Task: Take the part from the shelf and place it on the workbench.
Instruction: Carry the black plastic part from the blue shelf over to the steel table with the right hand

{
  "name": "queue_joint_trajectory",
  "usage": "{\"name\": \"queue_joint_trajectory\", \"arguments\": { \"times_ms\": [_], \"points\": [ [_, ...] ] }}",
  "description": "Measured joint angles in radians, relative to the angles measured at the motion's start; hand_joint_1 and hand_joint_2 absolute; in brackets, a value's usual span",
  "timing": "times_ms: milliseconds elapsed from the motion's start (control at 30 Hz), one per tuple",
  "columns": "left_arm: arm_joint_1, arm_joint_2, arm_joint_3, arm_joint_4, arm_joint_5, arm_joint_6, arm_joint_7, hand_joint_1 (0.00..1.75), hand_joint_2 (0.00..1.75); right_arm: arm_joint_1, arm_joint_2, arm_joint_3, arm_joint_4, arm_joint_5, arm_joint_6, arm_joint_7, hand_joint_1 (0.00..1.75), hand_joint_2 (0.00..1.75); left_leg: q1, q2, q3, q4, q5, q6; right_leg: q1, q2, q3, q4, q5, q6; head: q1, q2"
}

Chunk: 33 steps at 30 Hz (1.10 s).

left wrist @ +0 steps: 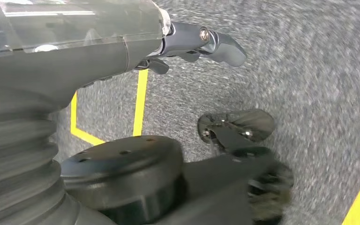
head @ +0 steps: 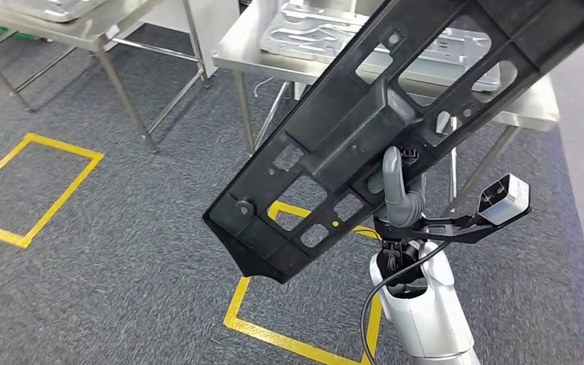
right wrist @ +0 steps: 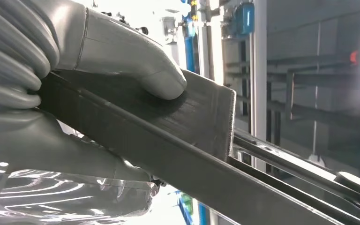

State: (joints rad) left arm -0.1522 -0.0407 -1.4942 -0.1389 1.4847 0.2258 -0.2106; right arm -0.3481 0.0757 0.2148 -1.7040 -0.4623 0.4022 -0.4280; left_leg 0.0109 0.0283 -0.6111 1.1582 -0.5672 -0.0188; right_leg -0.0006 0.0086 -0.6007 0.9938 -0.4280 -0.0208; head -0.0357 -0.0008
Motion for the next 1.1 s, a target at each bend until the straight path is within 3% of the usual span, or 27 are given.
{"name": "queue_joint_trajectory", "arguments": {
  "times_ms": [67, 100, 167, 233, 300, 367, 433, 500, 567, 600, 633, 667, 733, 800, 867, 900, 933, 967, 1033, 1067, 1100],
  "points": [
    [0.005, 0.0, -0.001, 0.0, 0.0, 0.0, 0.001, 0.0, 1.75, 0.002, 0.0, 0.0, 0.003, -0.001, 0.001, 0.0, 1.75, 1.75, 0.0, -0.016, -0.067, 0.119, -0.037, -0.002, 0.002, 0.028, 0.001, 0.001, -0.002, -0.004, 0.0, 0.0],
    [0.007, 0.0, -0.001, 0.0, 0.0, 0.0, 0.001, 0.0, 1.75, 0.003, 0.0, 0.0, 0.005, -0.001, 0.001, 0.0, 1.75, 1.75, 0.0, -0.018, -0.081, 0.133, -0.027, -0.001, 0.003, 0.044, 0.002, 0.002, -0.002, -0.004, 0.0, 0.0],
    [0.007, 0.0, -0.001, 0.0, 0.001, 0.0, 0.002, 0.0, 1.75, 0.005, 0.0, 0.0, 0.008, -0.001, 0.001, 0.0, 1.75, 1.75, 0.0, -0.032, -0.054, 0.047, 0.046, 0.005, 0.003, 0.076, 0.006, 0.006, -0.005, -0.001, 0.0, 0.0],
    [0.007, 0.001, -0.001, 0.0, 0.003, 0.0, 0.001, 0.0, 1.75, 0.004, 0.0, 0.0, 0.009, -0.001, 0.002, 0.0, 1.75, 1.75, 0.003, -0.083, -0.001, -0.083, 0.107, 0.014, 0.002, 0.103, 0.006, 0.011, -0.01, 0.005, 0.0, 0.0],
    [0.007, 0.002, -0.001, 0.0, 0.005, 0.001, 0.0, 0.0, 1.75, 0.002, 0.0, 0.0, 0.012, -0.001, 0.003, 0.0, 1.75, 1.75, 0.003, -0.114, 0.022, -0.136, 0.116, 0.021, -0.003, 0.126, -0.002, 0.015, -0.01, 0.016, 0.0, 0.0],
    [0.005, 0.002, -0.001, 0.0, 0.007, 0.001, -0.001, 0.0, 1.75, 0.002, 0.0, 0.0, 0.013, 0.0, 0.003, 0.001, 1.75, 1.75, 0.002, -0.096, 0.026, -0.145, 0.117, 0.029, -0.008, 0.142, -0.008, 0.014, -0.008, 0.03, 0.0, 0.0],
    [0.004, 0.001, -0.001, 0.0, 0.008, 0.001, -0.004, 0.0, 1.75, -0.001, 0.0, 0.0, 0.014, 0.0, 0.003, 0.001, 1.75, 1.75, 0.005, -0.07, 0.034, -0.157, 0.12, 0.041, -0.004, 0.096, -0.022, 0.042, -0.026, 0.04, 0.0, 0.0],
    [0.006, 0.002, -0.001, 0.0, 0.009, 0.001, -0.005, 0.0, 1.75, -0.006, 0.0, 0.0, 0.016, 0.0, 0.004, 0.0, 1.75, 1.75, 0.004, -0.043, 0.041, -0.163, 0.119, 0.048, -0.003, 0.025, -0.075, 0.147, -0.078, 0.047, 0.0, 0.0],
    [0.011, 0.002, -0.001, 0.0, 0.01, 0.001, -0.006, 0.0, 1.75, -0.006, 0.0, 0.0, 0.021, 0.0, 0.004, 0.001, 1.75, 1.75, 0.002, -0.013, 0.043, -0.163, 0.115, 0.05, -0.009, 0.003, -0.145, 0.274, -0.121, 0.054, 0.0, 0.0],
    [0.012, 0.002, -0.001, 0.0, 0.011, 0.001, -0.007, 0.0, 1.75, -0.006, 0.0, 0.0, 0.024, 0.0, 0.004, 0.001, 1.75, 1.75, 0.002, 0.002, 0.045, -0.163, 0.112, 0.05, -0.012, 0.0, -0.162, 0.299, -0.119, 0.058, 0.0, 0.0],
    [0.012, 0.002, -0.001, 0.0, 0.011, 0.001, -0.008, 0.0, 1.75, -0.006, 0.0, 0.0, 0.027, 0.001, 0.004, 0.001, 1.75, 1.75, 0.002, 0.016, 0.048, -0.162, 0.109, 0.048, -0.014, -0.005, -0.156, 0.282, -0.099, 0.059, 0.0, 0.0],
    [0.012, 0.001, -0.001, 0.0, 0.012, 0.001, -0.01, 0.0, 1.75, -0.006, 0.0, 0.0, 0.029, 0.001, 0.004, 0.001, 1.75, 1.75, 0.002, 0.029, 0.053, -0.162, 0.105, 0.046, -0.015, -0.016, -0.128, 0.225, -0.064, 0.06, 0.0, 0.0],
    [0.011, 0.001, -0.001, 0.0, 0.015, 0.001, -0.012, 0.0, 1.75, -0.01, 0.001, 0.0, 0.031, 0.002, 0.003, 0.002, 1.75, 1.75, -0.002, 0.05, 0.065, -0.162, 0.095, 0.038, -0.008, -0.066, -0.051, 0.078, -0.004, 0.052, 0.0, 0.0],
    [0.011, 0.001, -0.001, 0.0, 0.018, 0.001, -0.013, 0.0, 1.75, -0.015, 0.001, 0.0, 0.033, 0.004, -0.002, 0.003, 1.75, 1.75, -0.007, 0.07, 0.072, -0.161, 0.086, 0.027, 0.001, -0.093, -0.017, 0.009, 0.012, 0.04, 0.0, 0.0],
    [0.01, 0.0, -0.001, 0.0, 0.021, 0.001, -0.015, 0.0, 1.75, -0.018, 0.002, 0.0, 0.035, 0.007, -0.007, 0.005, 1.75, 1.75, -0.008, 0.09, 0.079, -0.163, 0.08, 0.016, 0.004, -0.069, -0.019, 0.008, 0.011, 0.029, 0.0, 0.0],
    [0.009, 0.0, -0.001, 0.0, 0.021, 0.001, -0.016, 0.0, 1.75, -0.018, 0.002, 0.0, 0.036, 0.008, -0.008, 0.006, 1.75, 1.75, -0.006, 0.087, 0.081, -0.159, 0.074, 0.01, 0.002, -0.059, -0.016, 0.005, 0.012, 0.023, 0.0, 0.0],
    [0.008, 0.0, -0.001, 0.0, 0.021, 0.001, -0.017, 0.0, 1.75, -0.02, 0.003, 0.0, 0.037, 0.01, -0.008, 0.006, 1.75, 1.75, -0.004, 0.069, 0.075, -0.139, 0.06, 0.005, -0.001, -0.05, -0.013, 0.001, 0.012, 0.018, 0.0, 0.0],
    [0.007, 0.001, -0.001, 0.0, 0.022, 0.001, -0.018, 0.0, 1.75, -0.023, 0.006, 0.0, 0.038, 0.011, -0.01, 0.007, 1.75, 1.75, -0.002, 0.045, 0.058, -0.098, 0.036, 0.001, -0.004, -0.043, -0.01, -0.002, 0.013, 0.012, 0.0, 0.0],
    [0.01, 0.001, -0.001, 0.0, 0.023, 0.001, -0.019, 0.0, 1.75, -0.026, 0.01, 0.0, 0.04, 0.012, -0.014, 0.007, 1.75, 1.75, 0.0, -0.005, -0.01, 0.038, -0.026, -0.003, -0.005, -0.029, -0.008, -0.003, 0.011, 0.005, 0.0, 0.0],
    [0.013, 0.001, -0.001, 0.0, 0.024, 0.001, -0.018, 0.0, 1.75, -0.026, 0.012, 0.0, 0.042, 0.013, -0.017, 0.007, 1.75, 1.75, 0.0, -0.014, -0.047, 0.101, -0.046, -0.005, -0.004, -0.021, -0.007, -0.001, 0.01, 0.003, 0.0, 0.0],
    [0.016, 0.001, -0.001, 0.0, 0.024, 0.001, -0.018, 0.0, 1.75, -0.026, 0.013, 0.0, 0.043, 0.014, -0.021, 0.008, 1.75, 1.75, 0.0, -0.018, -0.072, 0.137, -0.048, -0.005, -0.003, -0.013, -0.007, 0.0, 0.008, 0.002, 0.0, 0.0]
  ]
}}
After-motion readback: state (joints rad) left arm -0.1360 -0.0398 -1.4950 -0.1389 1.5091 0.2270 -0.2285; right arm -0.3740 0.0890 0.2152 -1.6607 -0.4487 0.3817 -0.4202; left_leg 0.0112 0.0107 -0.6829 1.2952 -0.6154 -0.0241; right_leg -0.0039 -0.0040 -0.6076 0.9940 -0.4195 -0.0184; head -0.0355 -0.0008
